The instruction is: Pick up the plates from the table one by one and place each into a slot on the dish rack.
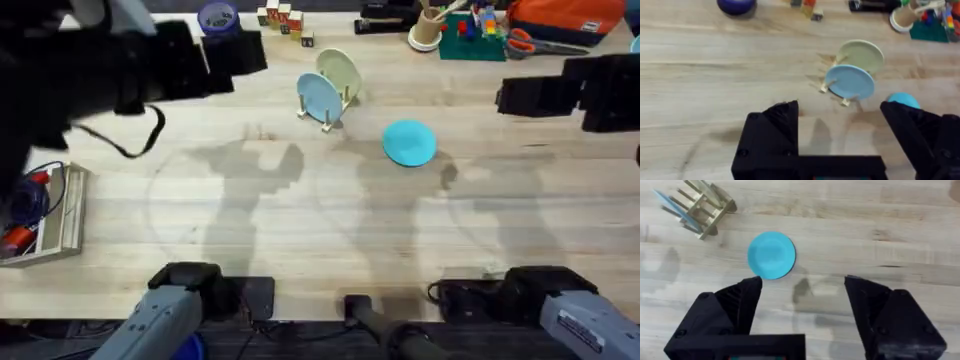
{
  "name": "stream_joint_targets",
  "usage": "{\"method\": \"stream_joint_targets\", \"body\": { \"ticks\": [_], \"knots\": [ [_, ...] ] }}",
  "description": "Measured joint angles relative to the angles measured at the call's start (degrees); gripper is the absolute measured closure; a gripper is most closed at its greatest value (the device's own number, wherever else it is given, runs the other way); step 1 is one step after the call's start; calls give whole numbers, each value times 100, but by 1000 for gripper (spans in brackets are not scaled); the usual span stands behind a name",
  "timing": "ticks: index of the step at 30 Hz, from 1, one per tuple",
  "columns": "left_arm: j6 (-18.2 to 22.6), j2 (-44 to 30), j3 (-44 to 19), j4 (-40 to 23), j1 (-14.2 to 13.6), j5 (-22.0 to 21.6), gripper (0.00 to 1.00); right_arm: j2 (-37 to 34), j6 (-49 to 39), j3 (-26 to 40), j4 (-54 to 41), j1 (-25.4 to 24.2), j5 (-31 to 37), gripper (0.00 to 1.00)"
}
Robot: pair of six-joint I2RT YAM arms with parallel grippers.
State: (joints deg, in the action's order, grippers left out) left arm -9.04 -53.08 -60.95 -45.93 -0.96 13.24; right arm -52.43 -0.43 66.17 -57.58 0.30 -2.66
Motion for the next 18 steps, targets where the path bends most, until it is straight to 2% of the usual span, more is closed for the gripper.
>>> {"method": "stream_joint_targets", "body": {
  "ticks": [2,7,11,12,15,18],
  "knots": [
    [3,-265,-309,-300,-130,66,6,-38,0,85,-66,0,-2,10],
    [7,-827,-904,-734,-708,140,6,-45,0,127,-98,0,-2,9],
    [13,-1144,-1119,-785,-1292,188,6,-45,0,129,-100,0,-2,10],
    [26,-1289,-1134,-791,-1702,196,6,-45,0,129,-100,0,-2,10],
    [28,-1433,-1132,-787,-1993,201,7,-45,0,129,-101,0,-2,10],
    [31,-1550,-1133,-786,-2078,202,7,-45,0,129,-102,0,-4,9]
  ]
}}
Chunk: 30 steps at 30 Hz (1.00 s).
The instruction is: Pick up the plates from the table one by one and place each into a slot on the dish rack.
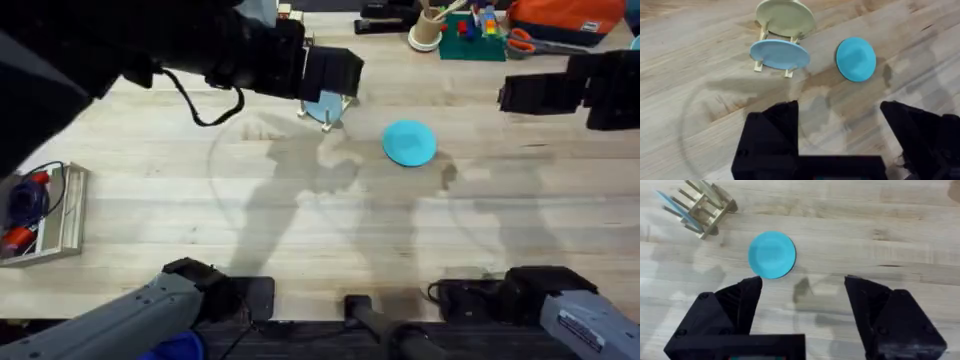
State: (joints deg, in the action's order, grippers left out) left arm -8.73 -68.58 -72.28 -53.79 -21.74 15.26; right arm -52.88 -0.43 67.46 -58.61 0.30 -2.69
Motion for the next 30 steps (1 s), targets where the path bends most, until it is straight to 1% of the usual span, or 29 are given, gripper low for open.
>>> {"method": "stream_joint_targets", "body": {
  "ticks": [3,8,14,15,16,17,19,21,22,23,24,25,30],
  "knots": [
    [-54,-67,0,-5,2,0,7,0,0,0,-2,0,0,9],
    [-346,-139,-1,-47,2,16,7,0,0,0,-20,0,-1,9],
    [-585,-187,0,-45,2,23,6,0,0,0,-22,0,-1,6],
    [-625,-194,-1,-45,2,23,19,0,0,0,-22,0,-1,9],
    [-648,-194,-1,-45,2,25,68,0,0,0,-23,0,-1,9],
    [-674,-194,-1,-42,2,27,146,0,0,0,-23,0,-1,8],
    [-701,-197,-1,-27,2,34,408,0,0,0,-24,0,-1,9],
    [-717,-211,-1,38,2,31,725,0,0,0,-22,0,-1,9],
    [-712,-226,-1,71,2,29,828,0,0,0,-22,0,-1,9],
    [-731,-257,-1,109,2,31,904,0,0,0,-23,0,-1,9],
    [-758,-290,-1,143,2,28,942,0,0,0,-22,0,-2,9],
    [-829,-334,-1,174,2,29,954,0,0,0,-24,0,-3,8],
    [-1115,-518,-1,401,-28,26,959,0,0,0,-22,0,-3,9]
  ]
}}
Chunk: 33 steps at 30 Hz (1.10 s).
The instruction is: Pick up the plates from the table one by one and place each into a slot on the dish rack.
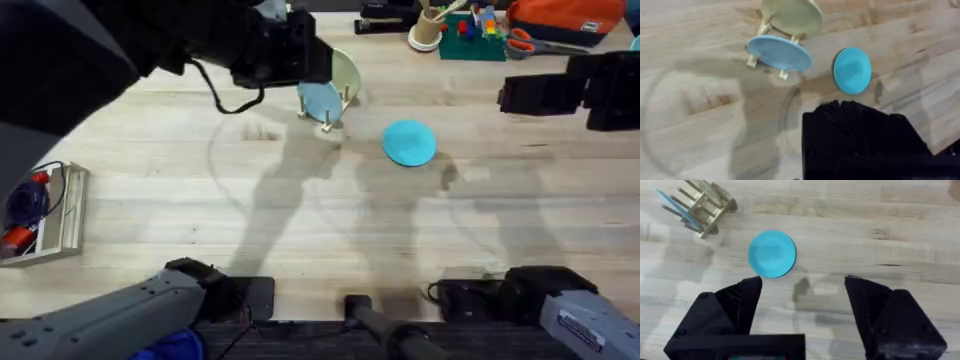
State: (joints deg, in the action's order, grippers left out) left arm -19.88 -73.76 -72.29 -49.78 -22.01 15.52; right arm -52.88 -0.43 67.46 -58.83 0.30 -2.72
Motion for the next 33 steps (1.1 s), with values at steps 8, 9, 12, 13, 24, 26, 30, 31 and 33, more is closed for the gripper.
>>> {"method": "stream_joint_targets", "body": {
  "ticks": [8,9,12,13,24,26,30,31,33],
  "knots": [
    [-242,-197,-8,866,-510,-10,960,0,0,0,-6,0,0,9],
    [-320,-247,-20,884,-565,-12,960,0,0,0,-9,0,0,9],
    [-551,-531,-109,866,-700,-10,960,0,0,0,-13,0,0,9],
    [-599,-647,-155,860,-729,-4,960,0,0,0,-13,0,0,9],
    [-978,-1880,-1202,842,-1465,-10,962,0,0,0,-15,0,2,9],
    [-1033,-1966,-1297,890,-1576,-7,962,-1,0,0,-15,0,2,9],
    [-1078,-2019,-1307,870,-1597,-10,962,0,0,0,-15,0,2,7],
    [-1082,-2026,-1307,866,-1596,-10,962,0,0,0,-15,0,2,7],
    [-1099,-2026,-1307,864,-1578,-11,961,0,0,0,-15,0,2,7]
  ]
}}
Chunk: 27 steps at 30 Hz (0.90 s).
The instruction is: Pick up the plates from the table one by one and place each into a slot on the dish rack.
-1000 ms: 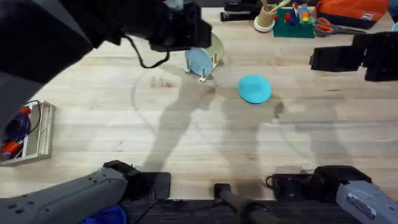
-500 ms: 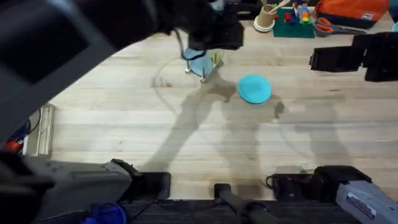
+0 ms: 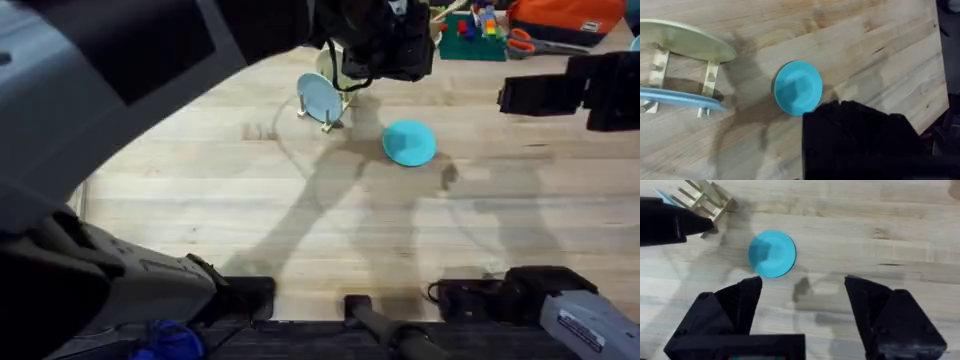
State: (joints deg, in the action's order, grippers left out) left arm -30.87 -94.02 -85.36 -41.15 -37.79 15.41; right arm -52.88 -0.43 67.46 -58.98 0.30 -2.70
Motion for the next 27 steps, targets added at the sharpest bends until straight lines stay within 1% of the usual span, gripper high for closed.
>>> {"method": "stream_joint_targets", "body": {
  "ticks": [5,8,14,17,27],
  "knots": [
    [-7,0,0,-27,7,1,961,0,0,0,0,0,0,8],
    [-132,-4,0,-59,14,32,961,0,0,0,0,0,0,10],
    [-559,-144,0,-59,138,444,962,0,0,0,0,0,2,9],
    [-678,-287,0,-61,203,543,961,0,0,0,0,0,2,7],
    [-778,-406,0,-63,224,602,960,0,0,0,0,0,2,9]
  ]
}}
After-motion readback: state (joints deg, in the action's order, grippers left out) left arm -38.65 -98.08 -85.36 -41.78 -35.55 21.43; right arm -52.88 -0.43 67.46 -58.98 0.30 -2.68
